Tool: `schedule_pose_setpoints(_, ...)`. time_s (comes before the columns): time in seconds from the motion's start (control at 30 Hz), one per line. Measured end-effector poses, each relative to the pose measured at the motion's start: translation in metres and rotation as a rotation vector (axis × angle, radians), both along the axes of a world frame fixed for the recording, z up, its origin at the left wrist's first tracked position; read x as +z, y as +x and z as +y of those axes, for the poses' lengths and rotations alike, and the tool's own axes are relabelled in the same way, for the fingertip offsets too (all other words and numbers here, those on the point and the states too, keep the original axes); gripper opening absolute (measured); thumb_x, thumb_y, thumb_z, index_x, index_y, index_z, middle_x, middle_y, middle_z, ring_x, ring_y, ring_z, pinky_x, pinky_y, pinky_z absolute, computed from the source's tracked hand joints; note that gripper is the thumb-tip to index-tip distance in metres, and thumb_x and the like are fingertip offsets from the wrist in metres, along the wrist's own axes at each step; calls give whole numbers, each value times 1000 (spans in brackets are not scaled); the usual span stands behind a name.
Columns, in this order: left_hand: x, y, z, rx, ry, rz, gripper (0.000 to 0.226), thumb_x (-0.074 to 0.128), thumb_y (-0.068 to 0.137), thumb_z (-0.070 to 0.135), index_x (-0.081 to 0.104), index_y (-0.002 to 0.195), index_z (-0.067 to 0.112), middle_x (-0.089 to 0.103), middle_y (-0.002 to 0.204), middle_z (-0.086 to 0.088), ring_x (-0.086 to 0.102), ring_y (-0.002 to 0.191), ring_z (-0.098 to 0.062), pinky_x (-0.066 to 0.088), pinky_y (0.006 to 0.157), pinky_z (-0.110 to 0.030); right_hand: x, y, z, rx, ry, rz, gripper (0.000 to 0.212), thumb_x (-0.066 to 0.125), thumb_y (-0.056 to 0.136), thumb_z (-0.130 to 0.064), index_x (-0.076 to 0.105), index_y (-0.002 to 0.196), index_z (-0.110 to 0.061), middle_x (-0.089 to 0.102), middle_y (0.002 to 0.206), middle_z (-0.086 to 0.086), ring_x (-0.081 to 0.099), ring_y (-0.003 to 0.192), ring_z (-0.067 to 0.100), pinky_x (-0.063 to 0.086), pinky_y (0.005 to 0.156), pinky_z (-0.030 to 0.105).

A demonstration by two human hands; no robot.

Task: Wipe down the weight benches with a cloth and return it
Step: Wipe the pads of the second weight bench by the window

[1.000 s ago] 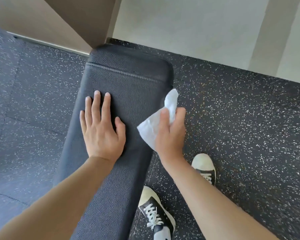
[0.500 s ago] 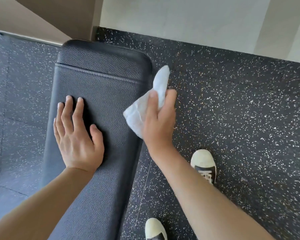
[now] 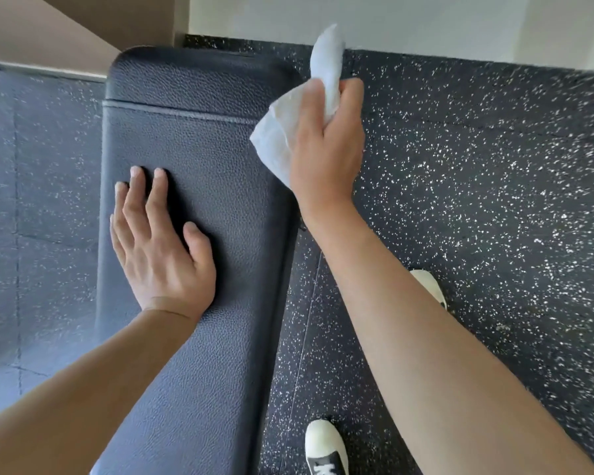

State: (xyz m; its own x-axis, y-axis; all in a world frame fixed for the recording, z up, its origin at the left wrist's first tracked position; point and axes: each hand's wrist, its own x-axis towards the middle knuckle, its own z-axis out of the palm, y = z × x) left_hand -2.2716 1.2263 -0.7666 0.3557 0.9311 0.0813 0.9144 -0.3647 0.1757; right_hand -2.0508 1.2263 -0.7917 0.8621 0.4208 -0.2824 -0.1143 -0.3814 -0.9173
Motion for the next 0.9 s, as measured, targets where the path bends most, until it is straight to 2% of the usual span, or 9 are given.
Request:
schedule_pose_setpoints(0.1, 0, 0, 1, 8, 2, -19, 69, 45, 94, 29, 31, 161, 22, 27, 170, -6, 20, 158, -32, 14, 129, -48, 2, -8, -11, 36, -16, -26, 21, 48, 105, -39, 42, 96, -21, 59, 81, -6, 57, 73, 16, 39, 66, 34)
schedule_pose_setpoints(0.3, 1, 1, -1, 11, -12, -59, 66, 43, 96, 32, 32, 161, 24, 27, 170, -4, 19, 158, -29, 13, 129, -47, 4, -88, -84, 62, -96, -73, 22, 44, 106, -45, 35, 95, -29, 56, 80, -6, 52, 71, 18, 31, 64, 34)
schedule_pose_setpoints(0.43, 4, 1, -1, 14, -37, -91, 66, 42, 97, 35, 32, 162, 26, 25, 172, -1, 17, 159, -27, 12, 129, -48, 11, -129, -113, 13, -98, -94, 22, 45, 105, -43, 35, 94, -27, 52, 77, -10, 46, 68, 13, 27, 62, 32)
schedule_pose_setpoints(0.57, 8, -4, -5, -12, -78, -158, 63, 42, 99, 29, 36, 161, 24, 23, 172, -2, 13, 161, -27, 8, 130, -48, 15, -91, -78, 16, -126, -47, 21, 47, 105, -38, 38, 96, -21, 55, 85, -2, 52, 78, 23, 38, 70, 35)
schedule_pose_setpoints(0.67, 9, -12, -9, -89, -92, -217, 59, 41, 98, 17, 44, 157, 14, 31, 169, -9, 20, 158, -32, 12, 129, -49, 20, -56, -56, 73, -142, -29, 22, 44, 107, -39, 42, 106, -18, 55, 95, 4, 56, 88, 27, 37, 76, 33)
schedule_pose_setpoints(0.77, 14, -37, -42, -185, -108, -196, 59, 41, 99, 10, 43, 157, 13, 29, 170, -9, 19, 159, -31, 15, 129, -47, 18, -77, -66, 31, -139, -45, 26, 43, 106, -38, 45, 107, -13, 59, 96, 7, 57, 87, 30, 38, 74, 36)
schedule_pose_setpoints(0.9, 18, -104, -112, -251, -162, -97, 64, 37, 97, 17, 36, 161, 22, 22, 173, 0, 13, 161, -25, 11, 130, -47, 17, -149, -132, 10, -146, -55, 22, 43, 103, -40, 38, 95, -20, 60, 87, 3, 55, 80, 29, 38, 68, 39)
